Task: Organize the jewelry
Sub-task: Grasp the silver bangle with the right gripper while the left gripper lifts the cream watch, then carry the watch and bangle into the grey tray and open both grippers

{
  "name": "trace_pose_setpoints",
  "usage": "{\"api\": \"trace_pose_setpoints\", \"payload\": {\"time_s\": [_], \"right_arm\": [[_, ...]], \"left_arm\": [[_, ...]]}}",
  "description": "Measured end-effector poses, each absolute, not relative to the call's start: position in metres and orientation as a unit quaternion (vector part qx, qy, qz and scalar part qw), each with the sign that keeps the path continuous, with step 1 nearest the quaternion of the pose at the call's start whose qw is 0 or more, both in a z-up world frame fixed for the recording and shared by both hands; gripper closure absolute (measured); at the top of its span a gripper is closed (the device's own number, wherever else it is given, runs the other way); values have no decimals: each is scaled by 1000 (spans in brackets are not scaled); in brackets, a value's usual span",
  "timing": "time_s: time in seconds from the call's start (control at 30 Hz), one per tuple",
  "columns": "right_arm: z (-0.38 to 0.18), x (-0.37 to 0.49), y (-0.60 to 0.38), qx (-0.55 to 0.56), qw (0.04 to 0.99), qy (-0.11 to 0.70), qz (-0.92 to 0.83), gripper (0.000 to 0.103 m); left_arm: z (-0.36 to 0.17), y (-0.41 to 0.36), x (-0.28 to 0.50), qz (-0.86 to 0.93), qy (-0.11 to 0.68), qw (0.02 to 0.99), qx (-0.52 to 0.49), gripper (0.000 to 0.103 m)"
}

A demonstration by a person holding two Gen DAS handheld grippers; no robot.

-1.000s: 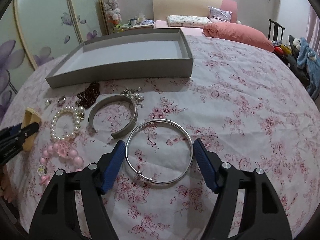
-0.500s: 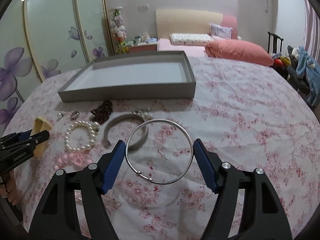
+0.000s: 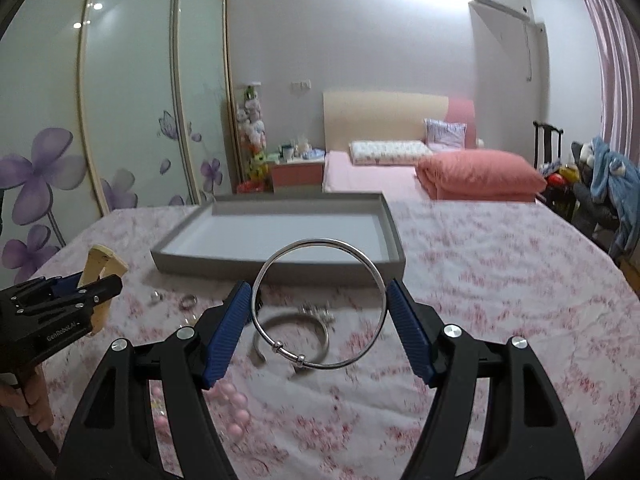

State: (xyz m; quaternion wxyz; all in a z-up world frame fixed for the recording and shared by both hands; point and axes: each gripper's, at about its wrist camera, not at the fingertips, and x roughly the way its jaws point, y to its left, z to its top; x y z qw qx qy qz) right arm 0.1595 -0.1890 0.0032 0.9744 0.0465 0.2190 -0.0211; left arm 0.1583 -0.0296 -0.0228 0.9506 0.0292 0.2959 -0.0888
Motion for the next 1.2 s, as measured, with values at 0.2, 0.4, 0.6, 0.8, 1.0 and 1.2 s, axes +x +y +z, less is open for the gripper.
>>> {"api": "trace_pose_setpoints", "payload": {"time_s": [0.2, 0.4, 0.6, 0.8, 1.0, 1.2], "right_arm": [[17, 169, -187, 46, 980, 190, -24, 33], [38, 185, -187, 42, 988, 144, -35, 33], [52, 206, -189, 39, 992, 116, -42, 33], [48, 241, -193, 34, 991, 124, -44, 33], [35, 291, -202, 33, 986, 153, -51, 33], [7, 335, -210, 51, 970, 234, -41, 33]], "left_arm": [[-5, -37, 168, -83, 264, 960, 34, 63], [11, -42, 186, -70, 241, 967, 32, 63], [24, -55, 210, -64, 219, 972, 48, 63], [23, -73, 248, -71, 223, 971, 57, 63], [6, -87, 299, -72, 257, 962, 54, 63], [-24, -90, 345, -73, 324, 942, 39, 63]]}}
